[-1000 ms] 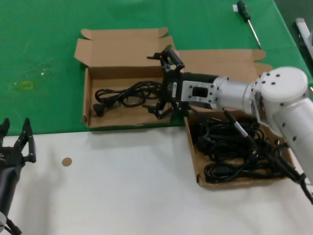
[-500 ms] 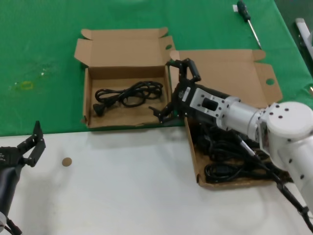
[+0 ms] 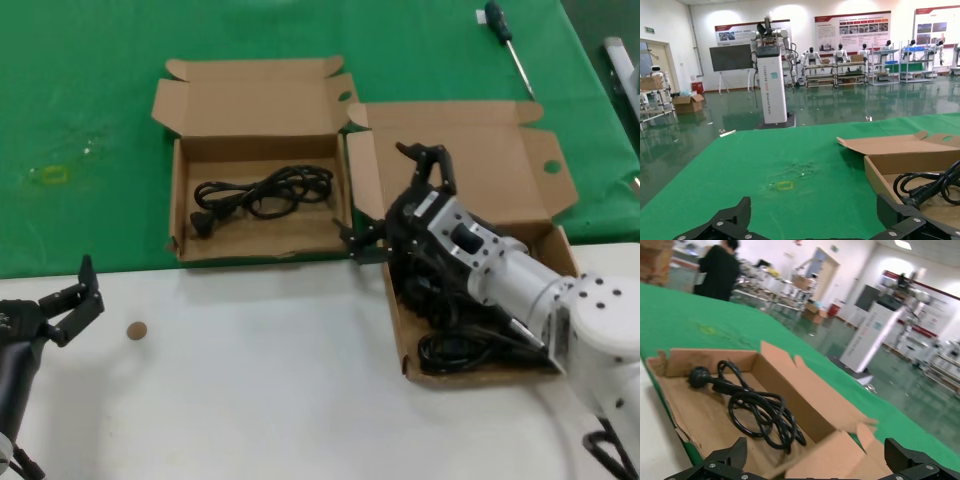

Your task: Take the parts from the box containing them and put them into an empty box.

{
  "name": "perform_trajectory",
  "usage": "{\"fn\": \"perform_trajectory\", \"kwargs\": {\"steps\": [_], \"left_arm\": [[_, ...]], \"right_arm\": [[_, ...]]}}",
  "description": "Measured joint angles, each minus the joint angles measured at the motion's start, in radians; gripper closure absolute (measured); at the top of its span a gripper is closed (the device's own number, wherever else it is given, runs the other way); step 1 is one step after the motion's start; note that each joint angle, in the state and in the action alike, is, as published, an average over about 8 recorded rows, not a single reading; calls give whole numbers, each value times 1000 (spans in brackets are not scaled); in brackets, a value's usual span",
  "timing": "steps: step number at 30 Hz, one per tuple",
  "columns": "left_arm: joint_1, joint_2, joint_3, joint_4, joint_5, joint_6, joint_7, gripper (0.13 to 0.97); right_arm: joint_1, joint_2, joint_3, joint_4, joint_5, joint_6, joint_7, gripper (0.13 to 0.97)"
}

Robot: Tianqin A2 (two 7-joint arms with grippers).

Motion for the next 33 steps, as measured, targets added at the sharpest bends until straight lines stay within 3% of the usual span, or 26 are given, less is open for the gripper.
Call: {"fn": "perform_trajectory", "kwargs": {"steps": [10,19,33], "left_arm": [[0,0,0,0,0,0,0,173],[0,0,0,0,0,0,0,132],[0,0,0,0,0,0,0,132]], "right_arm": [[-148,13,48,142,33,118,124,129],[-281,25,91,269,62,223,234,129],[-461,41,149,442,103,367,386,129]]}}
